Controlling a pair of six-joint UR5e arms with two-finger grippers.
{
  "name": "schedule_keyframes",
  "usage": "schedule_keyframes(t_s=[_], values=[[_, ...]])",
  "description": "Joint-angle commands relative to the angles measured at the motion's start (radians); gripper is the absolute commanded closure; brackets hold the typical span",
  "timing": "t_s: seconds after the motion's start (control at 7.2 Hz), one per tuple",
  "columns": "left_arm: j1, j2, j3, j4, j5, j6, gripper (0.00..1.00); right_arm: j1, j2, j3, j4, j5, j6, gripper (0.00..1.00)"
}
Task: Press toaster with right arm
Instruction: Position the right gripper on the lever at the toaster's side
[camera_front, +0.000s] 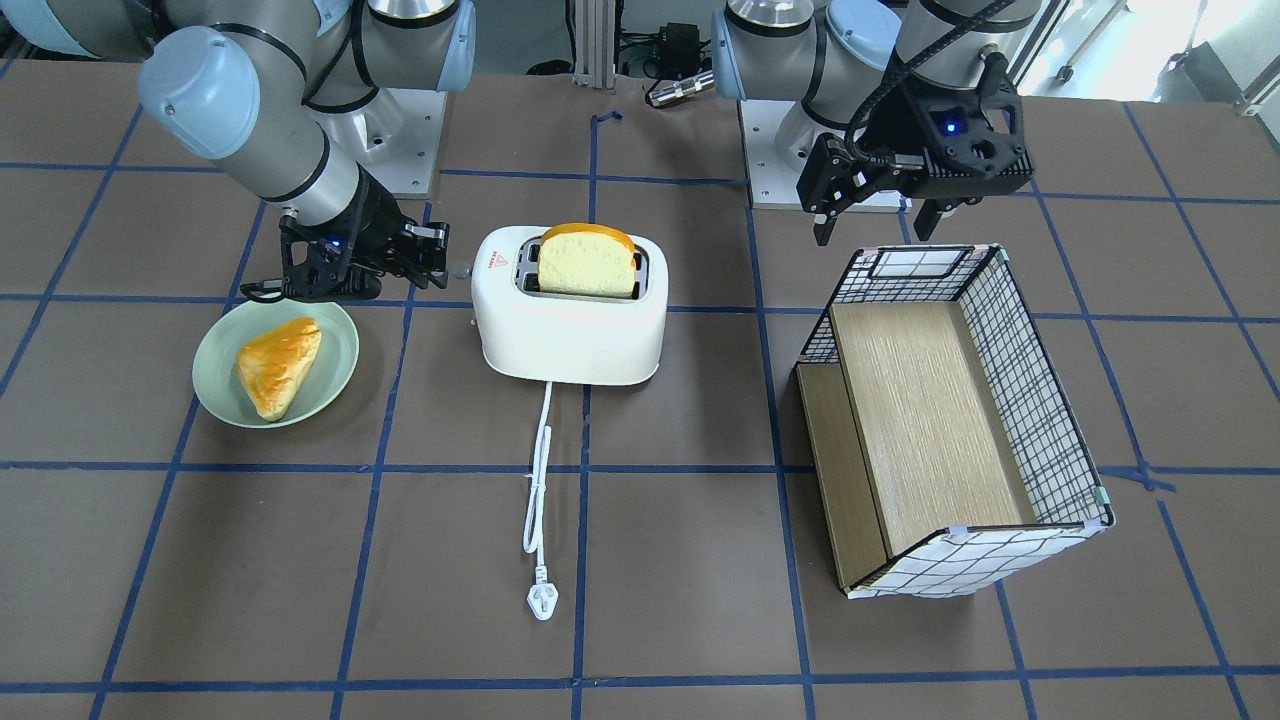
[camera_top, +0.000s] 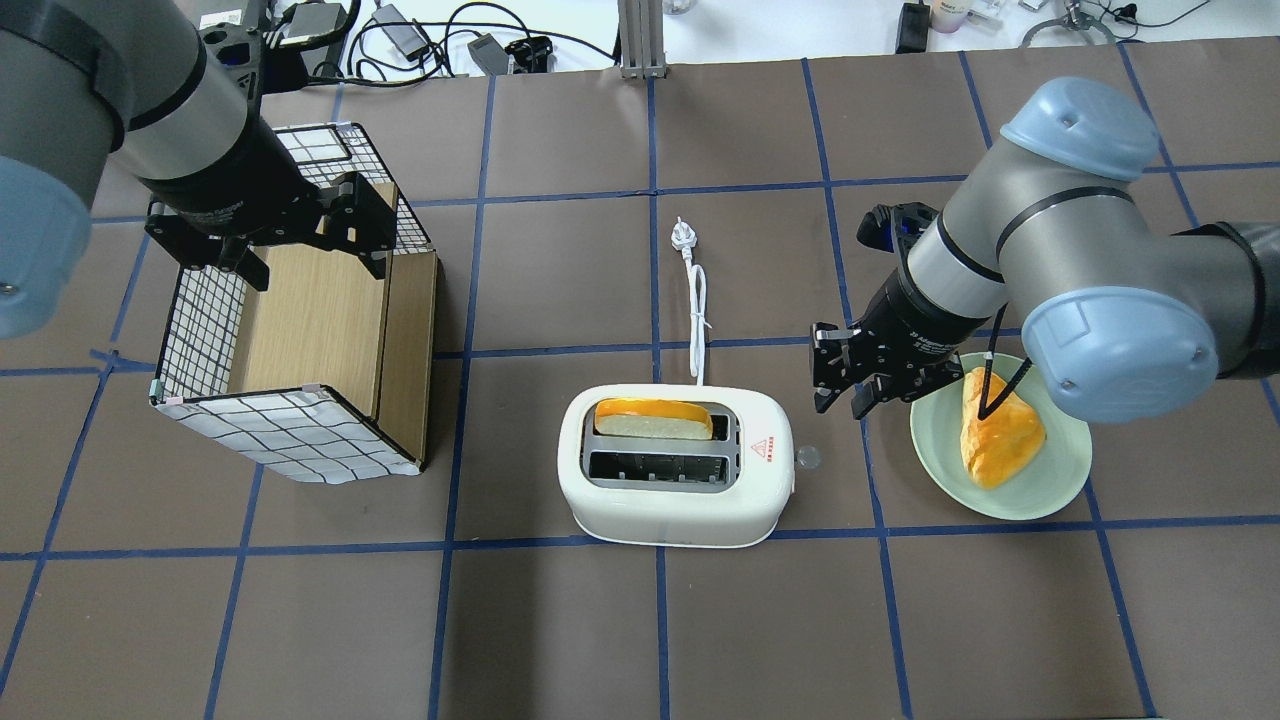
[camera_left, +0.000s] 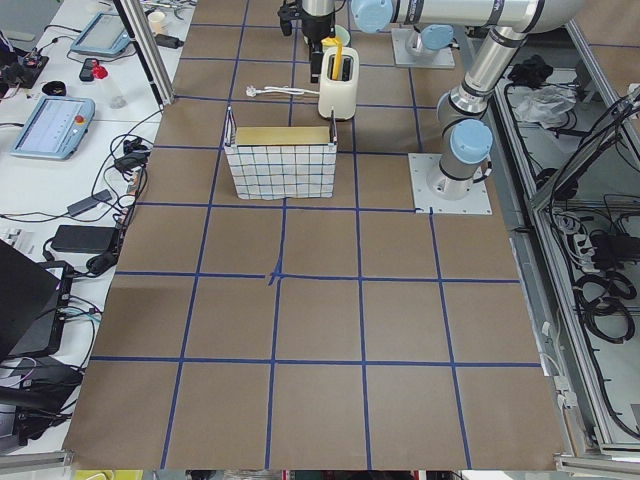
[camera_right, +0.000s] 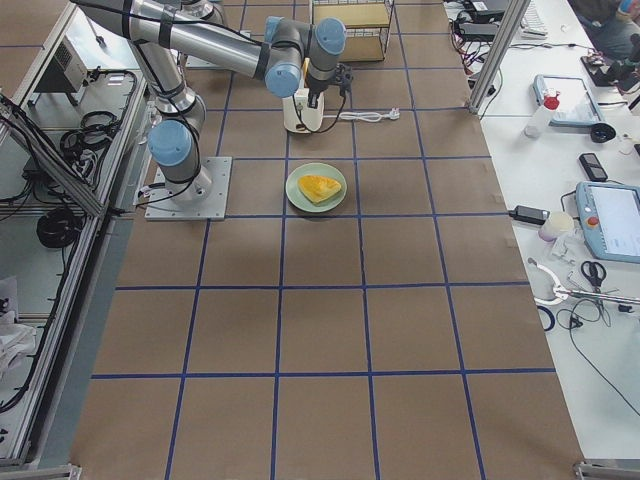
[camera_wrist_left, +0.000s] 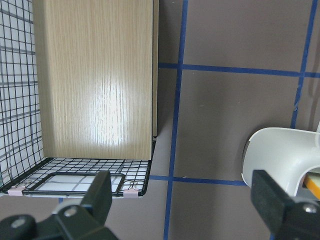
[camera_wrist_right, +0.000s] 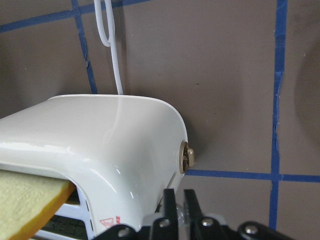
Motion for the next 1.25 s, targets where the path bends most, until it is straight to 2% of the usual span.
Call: schedule_keyframes(t_s=[0.0,0.28,0.56,1.11], values=[[0.0,0.0,0.0,0.0,0.0,0.0,0.0,-0.001,0.01,0.003,0.03,0.005,-0.007,1.0],[0.0,0.0,0.0,0.0,0.0,0.0,0.0,-0.001,0.037,0.003,0.059,0.05,-0.016,1.0],[0.0,0.0,0.0,0.0,0.0,0.0,0.0,-0.003,0.024,-0.005,0.107,0.056,-0.016,1.0],[0.0,0.0,0.0,0.0,0.0,0.0,0.0,-0.003,0.042,-0.002,0.108,0.047,-0.035,1.0]])
